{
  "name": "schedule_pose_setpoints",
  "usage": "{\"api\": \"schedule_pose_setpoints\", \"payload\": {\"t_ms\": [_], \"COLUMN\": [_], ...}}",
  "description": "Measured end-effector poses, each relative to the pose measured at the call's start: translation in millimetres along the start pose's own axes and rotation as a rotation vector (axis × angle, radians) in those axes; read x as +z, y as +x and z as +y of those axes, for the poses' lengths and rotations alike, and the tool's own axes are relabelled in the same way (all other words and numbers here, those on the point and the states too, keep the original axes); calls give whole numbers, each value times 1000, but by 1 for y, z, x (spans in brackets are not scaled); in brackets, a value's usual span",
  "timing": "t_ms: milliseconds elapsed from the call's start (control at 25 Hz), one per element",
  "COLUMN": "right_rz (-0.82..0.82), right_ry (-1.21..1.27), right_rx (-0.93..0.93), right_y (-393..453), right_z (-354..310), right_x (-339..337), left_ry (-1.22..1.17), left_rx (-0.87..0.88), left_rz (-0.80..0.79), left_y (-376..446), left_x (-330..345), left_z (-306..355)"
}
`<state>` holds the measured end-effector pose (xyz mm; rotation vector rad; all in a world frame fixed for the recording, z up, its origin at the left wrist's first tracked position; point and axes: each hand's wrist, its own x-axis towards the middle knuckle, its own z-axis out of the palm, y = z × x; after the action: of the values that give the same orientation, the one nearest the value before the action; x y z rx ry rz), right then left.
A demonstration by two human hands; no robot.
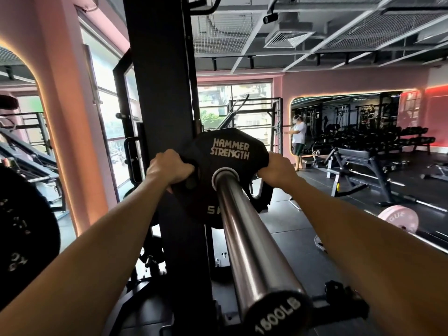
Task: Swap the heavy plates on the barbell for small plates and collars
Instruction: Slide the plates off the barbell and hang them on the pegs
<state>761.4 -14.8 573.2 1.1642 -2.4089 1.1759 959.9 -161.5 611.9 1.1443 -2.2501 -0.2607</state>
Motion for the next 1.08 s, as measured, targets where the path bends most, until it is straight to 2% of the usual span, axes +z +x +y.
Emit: {"api": "schedule_pose_setpoints", "payload": {"t_ms": [200, 360, 560, 720, 1080], "right_rz": [-29, -37, -34, -36, -69], "right_ry": [-47, 7, 19, -2, -127], "right_rx": [-30, -50, -74, -89, -113], "right_y": [-48, -101, -177, -234, -330], "right_z": [-13, -20, -33, -44, -93], "right_x": [-37, -66, -112, -149, -191], "left_ry": [-66, -105, -120, -69, 55], "left_rx": [1, -19, -6, 21, 18], "left_rz": [16, 12, 116, 202, 160], "left_y": [-56, -112, -200, -269, -353], "left_x": [-22, -47, -78, -106, -176], "left_z": [-2, 1, 8, 16, -2]}}
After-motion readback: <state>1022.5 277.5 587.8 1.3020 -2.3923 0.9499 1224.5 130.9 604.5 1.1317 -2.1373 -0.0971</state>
